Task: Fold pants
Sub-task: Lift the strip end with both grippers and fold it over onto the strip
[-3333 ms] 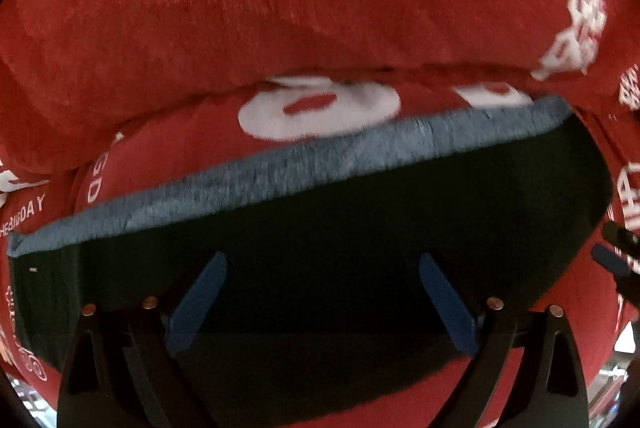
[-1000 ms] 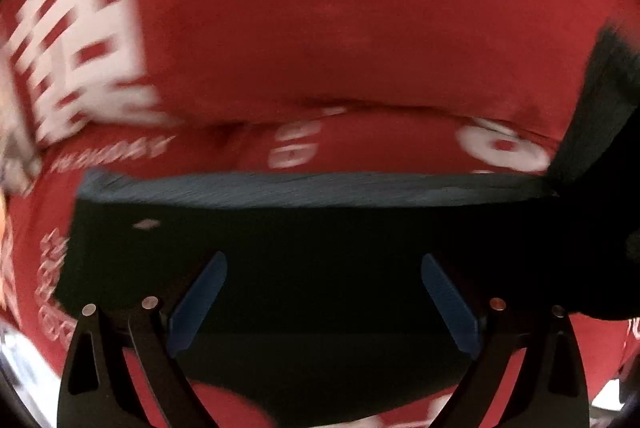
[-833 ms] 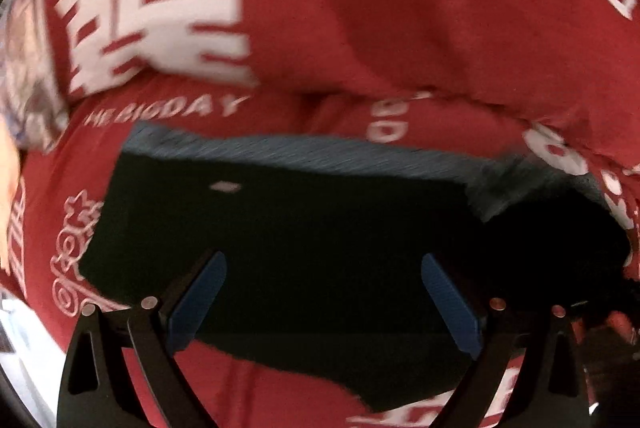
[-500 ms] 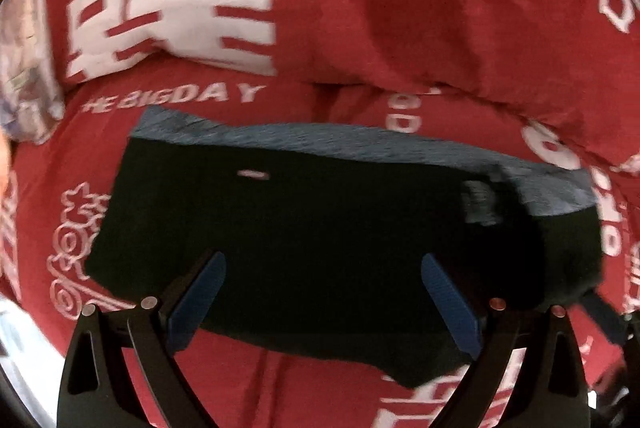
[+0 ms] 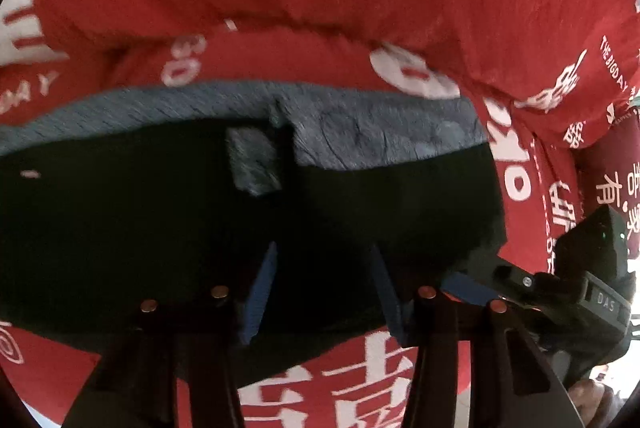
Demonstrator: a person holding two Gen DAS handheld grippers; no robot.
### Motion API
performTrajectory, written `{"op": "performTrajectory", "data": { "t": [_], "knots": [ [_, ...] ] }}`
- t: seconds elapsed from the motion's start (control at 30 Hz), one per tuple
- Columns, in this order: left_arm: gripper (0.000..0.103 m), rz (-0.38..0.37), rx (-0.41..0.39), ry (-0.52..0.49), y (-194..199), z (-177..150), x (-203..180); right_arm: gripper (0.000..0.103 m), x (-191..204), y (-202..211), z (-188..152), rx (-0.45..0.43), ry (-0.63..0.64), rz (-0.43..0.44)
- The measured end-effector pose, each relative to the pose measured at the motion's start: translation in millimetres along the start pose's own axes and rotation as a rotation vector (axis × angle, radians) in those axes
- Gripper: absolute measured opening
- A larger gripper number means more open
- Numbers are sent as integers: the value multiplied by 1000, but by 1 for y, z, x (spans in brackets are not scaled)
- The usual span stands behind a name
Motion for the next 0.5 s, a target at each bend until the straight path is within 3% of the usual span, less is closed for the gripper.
{"op": "performTrajectory", "data": {
  "t": [0.1, 0.2, 0.23, 0.27, 0.3, 0.37, 0.5],
  "knots": [
    [51, 13, 29, 12, -14, -4, -1, 49, -8, -17, 1, 25, -43, -7],
    [51, 27, 7, 15, -16, -3, -3, 41, -18, -24, 6, 35, -104, 12],
    [51, 31, 5, 19, -16, -2, -5, 33, -19, -25, 8, 39, -125, 17],
    [51, 31, 3, 22, -16, -2, -6, 14, -21, -27, 9, 40, -139, 7],
    [49, 30, 0, 24, -16, -2, -7, 6, -22, -27, 11, 36, -143, -9],
    [45, 46, -13, 14, -6, -3, -12, 5, -19, -28, 14, 24, -138, -17],
    [45, 78, -88, -24, 23, -15, -16, 5, 15, -10, 1, 15, -6, 29]
  ]
}}
Point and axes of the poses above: each gripper's, at about its wrist camera, not at the fingertips, and y roughly against the way its jaws point, x to its left, z to its top, the point moved 6 cm from there along -y, roughly the way its jaws point, and after that the axes turned 9 degrees about -y, right-handed, at the moved point
